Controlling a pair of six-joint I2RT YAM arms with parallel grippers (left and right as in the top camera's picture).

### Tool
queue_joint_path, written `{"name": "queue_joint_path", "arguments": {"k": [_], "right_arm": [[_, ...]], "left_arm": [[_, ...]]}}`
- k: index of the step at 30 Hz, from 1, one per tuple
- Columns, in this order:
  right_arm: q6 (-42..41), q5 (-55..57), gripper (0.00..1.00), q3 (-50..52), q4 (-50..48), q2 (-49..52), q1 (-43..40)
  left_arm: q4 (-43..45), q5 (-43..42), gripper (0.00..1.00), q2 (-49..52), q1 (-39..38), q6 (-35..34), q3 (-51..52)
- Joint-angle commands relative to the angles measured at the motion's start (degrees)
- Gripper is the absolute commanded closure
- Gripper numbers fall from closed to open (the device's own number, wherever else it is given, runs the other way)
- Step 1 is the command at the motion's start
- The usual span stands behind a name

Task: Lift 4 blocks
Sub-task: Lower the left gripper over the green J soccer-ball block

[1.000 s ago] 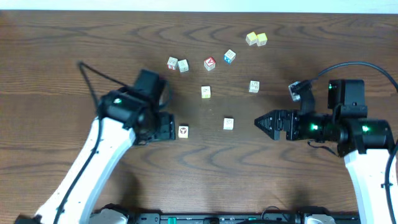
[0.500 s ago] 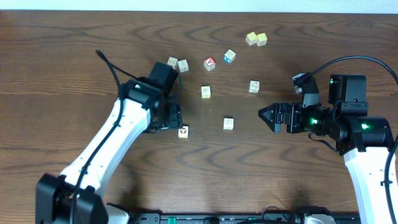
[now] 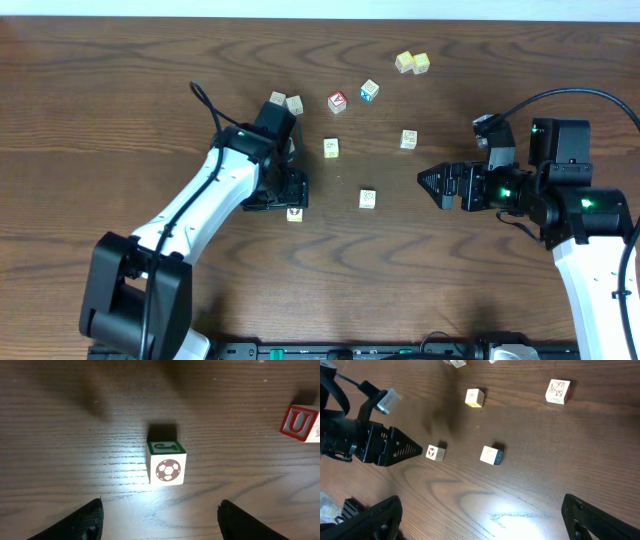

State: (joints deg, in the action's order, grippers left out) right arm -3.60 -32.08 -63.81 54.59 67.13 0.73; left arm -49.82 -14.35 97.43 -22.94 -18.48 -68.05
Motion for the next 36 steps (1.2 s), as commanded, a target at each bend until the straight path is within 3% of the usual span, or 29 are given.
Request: {"name": "queue_joint_path", "arguments": {"k": [1, 10, 25, 36], "right_arm": [[0.8, 0.3, 0.01, -0.9, 0.0, 0.4, 0.4], [0.5, 0.3, 0.01, -0.9, 0.0, 0.4, 0.4], [0.5, 0.3, 0.01, -0.9, 0.1, 0.4, 0.4], [0.5, 0.4, 0.01, -0.9, 0.5, 0.4, 0.4]], "left_arm": [[0.1, -0.6, 0.30, 2.4, -1.0, 1.2, 0.5], [2.5, -0.3, 0.31, 7.5, -3.3, 1.1, 0.5], [3.1, 3.2, 0.32, 7.9, -3.3, 1.1, 0.8], [9.4, 3.2, 0.32, 7.9, -3.3, 1.0, 5.7]]}}
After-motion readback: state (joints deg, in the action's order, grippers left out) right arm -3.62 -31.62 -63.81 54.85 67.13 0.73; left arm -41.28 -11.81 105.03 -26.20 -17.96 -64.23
